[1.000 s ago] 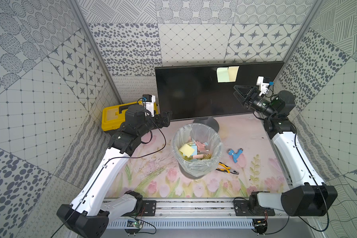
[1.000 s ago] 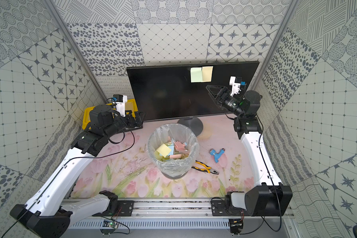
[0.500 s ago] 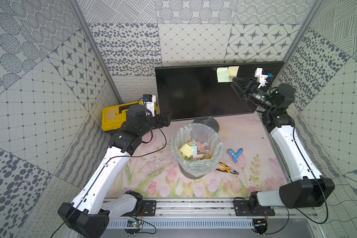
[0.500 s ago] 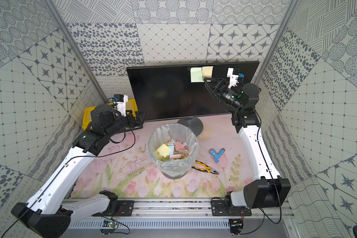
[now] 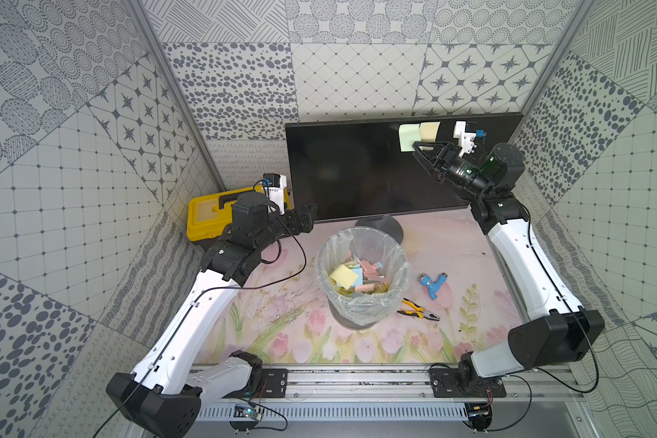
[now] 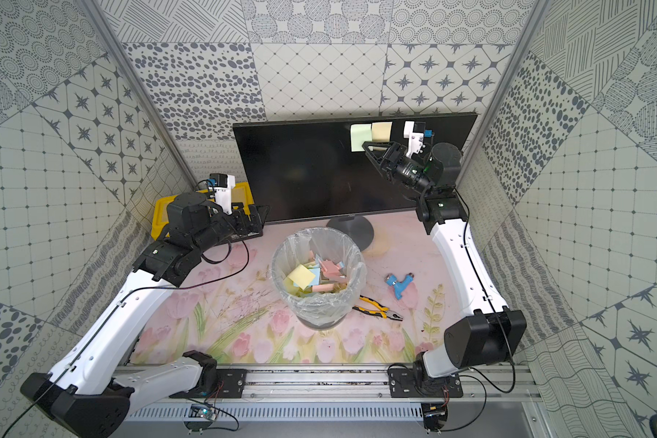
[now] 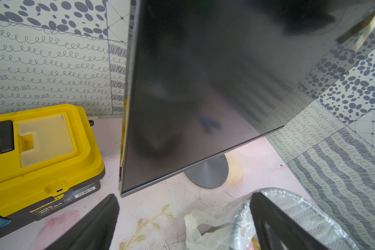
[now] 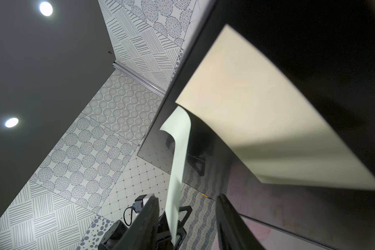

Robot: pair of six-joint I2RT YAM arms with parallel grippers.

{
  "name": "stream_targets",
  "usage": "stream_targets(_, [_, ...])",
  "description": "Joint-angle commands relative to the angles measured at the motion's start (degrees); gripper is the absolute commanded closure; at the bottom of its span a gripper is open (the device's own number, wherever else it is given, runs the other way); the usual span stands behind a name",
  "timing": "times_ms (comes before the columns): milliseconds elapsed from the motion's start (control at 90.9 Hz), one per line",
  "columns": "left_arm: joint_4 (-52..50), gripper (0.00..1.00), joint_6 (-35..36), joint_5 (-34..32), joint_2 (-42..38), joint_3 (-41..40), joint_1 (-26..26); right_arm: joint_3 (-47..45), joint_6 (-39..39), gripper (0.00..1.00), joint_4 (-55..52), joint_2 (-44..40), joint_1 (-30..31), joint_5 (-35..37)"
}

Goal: Remove the sticky note from the monitor
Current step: Tear off the sticky note from the monitor.

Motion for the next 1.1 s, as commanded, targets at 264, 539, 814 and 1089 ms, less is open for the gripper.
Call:
stream_targets(264, [3.4, 0.01, 0.2, -1.2, -0.4, 0.2, 0.4, 4.3, -0.9, 0.80, 2.1, 1.6, 0.6, 0.1])
stream_targets(539, [3.4, 0.01, 0.4, -1.0, 0.0, 0.2, 0.4, 4.0, -1.1, 0.98, 4.2, 0.5, 0.6, -0.7])
stream_targets(814, [2.9, 0.01, 0.7, -0.8, 0.0, 0.4, 0.4, 4.4, -1.8, 1.00, 5.6, -0.5, 0.7, -1.3])
stream_targets(1089, [2.2, 0.01, 1.0, -0.8, -0.1, 0.3, 0.4, 5.9, -2.8, 1.00, 6.0, -0.8, 1.4, -2.5])
